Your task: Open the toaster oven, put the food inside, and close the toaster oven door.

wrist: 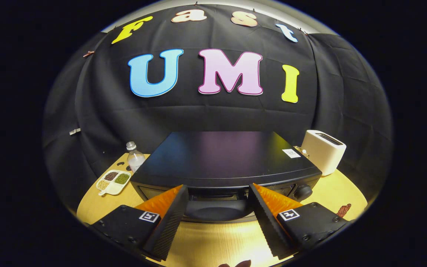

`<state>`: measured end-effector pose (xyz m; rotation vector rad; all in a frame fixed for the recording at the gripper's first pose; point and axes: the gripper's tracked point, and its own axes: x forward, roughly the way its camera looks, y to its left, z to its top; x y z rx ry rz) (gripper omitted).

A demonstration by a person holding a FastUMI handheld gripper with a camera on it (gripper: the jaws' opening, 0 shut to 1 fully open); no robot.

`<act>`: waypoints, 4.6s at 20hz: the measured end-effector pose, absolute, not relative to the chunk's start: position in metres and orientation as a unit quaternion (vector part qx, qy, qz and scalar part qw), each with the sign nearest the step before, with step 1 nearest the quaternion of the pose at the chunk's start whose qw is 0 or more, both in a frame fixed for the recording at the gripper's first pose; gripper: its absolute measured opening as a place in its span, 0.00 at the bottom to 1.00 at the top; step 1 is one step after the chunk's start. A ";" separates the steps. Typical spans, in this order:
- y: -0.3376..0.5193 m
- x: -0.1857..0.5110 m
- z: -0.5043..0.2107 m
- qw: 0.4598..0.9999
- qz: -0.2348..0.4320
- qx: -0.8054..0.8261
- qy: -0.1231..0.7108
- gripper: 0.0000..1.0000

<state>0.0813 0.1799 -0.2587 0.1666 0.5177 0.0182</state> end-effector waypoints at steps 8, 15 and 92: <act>0.180 0.048 -0.262 0.963 0.006 0.082 0.256 1.00; 0.184 -0.009 -0.281 0.953 0.001 0.101 0.287 1.00; -0.123 -0.056 -0.392 0.692 0.286 0.270 0.605 0.17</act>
